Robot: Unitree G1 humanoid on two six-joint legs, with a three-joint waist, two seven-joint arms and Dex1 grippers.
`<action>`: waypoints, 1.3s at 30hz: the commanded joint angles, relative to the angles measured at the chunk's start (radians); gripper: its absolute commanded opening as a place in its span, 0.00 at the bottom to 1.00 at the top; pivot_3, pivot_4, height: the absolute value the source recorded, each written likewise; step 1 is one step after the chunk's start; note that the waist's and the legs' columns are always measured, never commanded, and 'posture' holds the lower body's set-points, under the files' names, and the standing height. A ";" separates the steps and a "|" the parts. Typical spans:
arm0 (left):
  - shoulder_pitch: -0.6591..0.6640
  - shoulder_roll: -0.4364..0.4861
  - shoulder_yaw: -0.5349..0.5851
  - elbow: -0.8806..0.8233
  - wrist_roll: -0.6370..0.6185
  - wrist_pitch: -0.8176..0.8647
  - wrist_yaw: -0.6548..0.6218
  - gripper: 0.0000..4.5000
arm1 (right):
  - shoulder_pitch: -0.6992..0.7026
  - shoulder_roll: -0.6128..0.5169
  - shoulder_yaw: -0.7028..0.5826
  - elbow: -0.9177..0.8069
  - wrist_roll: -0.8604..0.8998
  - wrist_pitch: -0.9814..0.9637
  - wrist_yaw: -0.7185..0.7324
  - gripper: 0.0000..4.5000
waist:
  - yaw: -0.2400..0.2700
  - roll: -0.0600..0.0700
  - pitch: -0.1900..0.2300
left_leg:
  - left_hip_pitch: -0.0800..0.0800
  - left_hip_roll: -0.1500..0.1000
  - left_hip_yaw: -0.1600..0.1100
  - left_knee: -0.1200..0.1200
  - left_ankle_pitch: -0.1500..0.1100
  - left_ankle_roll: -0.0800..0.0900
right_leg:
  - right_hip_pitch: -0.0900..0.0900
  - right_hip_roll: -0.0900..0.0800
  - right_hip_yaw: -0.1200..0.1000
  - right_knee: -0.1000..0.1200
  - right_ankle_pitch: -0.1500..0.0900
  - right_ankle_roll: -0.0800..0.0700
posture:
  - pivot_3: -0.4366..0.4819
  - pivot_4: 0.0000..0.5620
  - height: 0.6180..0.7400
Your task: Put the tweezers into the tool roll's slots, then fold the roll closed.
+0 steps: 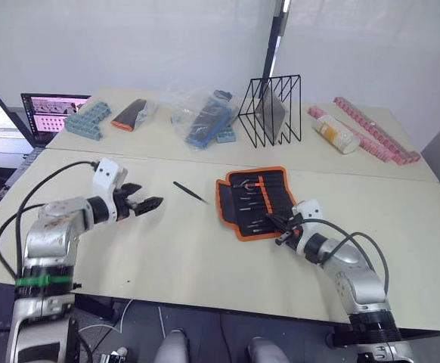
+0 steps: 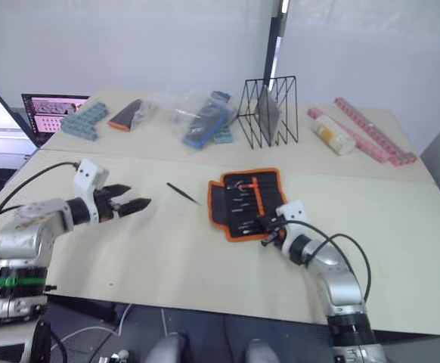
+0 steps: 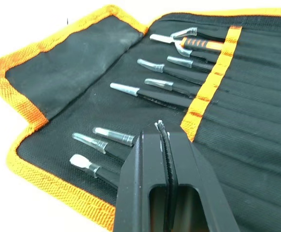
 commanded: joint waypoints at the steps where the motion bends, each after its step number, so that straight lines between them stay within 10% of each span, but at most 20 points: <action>1: 0.099 0.004 0.093 -0.132 -0.059 -0.002 0.053 0.99 | -0.005 0.000 -0.003 0.027 0.002 -0.023 0.008 0.00 | 0.000 0.000 0.000 | 0.000 0.000 0.000 0.000 0.000 0.000 | 0.000 0.000 0.000 0.000 0.000 0.000 | 0.48 0.27 0.95; 21: 0.496 -0.153 0.219 -0.416 -0.249 -0.049 0.269 0.99 | 0.009 -0.006 -0.001 0.109 -0.003 -0.056 0.045 0.00 | 0.000 -0.002 -0.001 | 0.004 0.000 0.001 0.000 0.000 0.000 | 0.004 -0.001 0.001 -0.003 0.000 0.000 | 0.48 0.27 0.95; 39: 0.037 -0.262 -0.087 -0.234 -0.131 0.161 0.645 0.99 | 0.049 0.005 -0.005 0.072 -0.004 -0.056 0.022 0.00 | 0.004 -0.003 -0.002 | 0.004 -0.001 0.001 0.000 0.000 0.000 | 0.004 -0.001 0.001 -0.003 0.000 0.000 | 0.48 0.27 0.95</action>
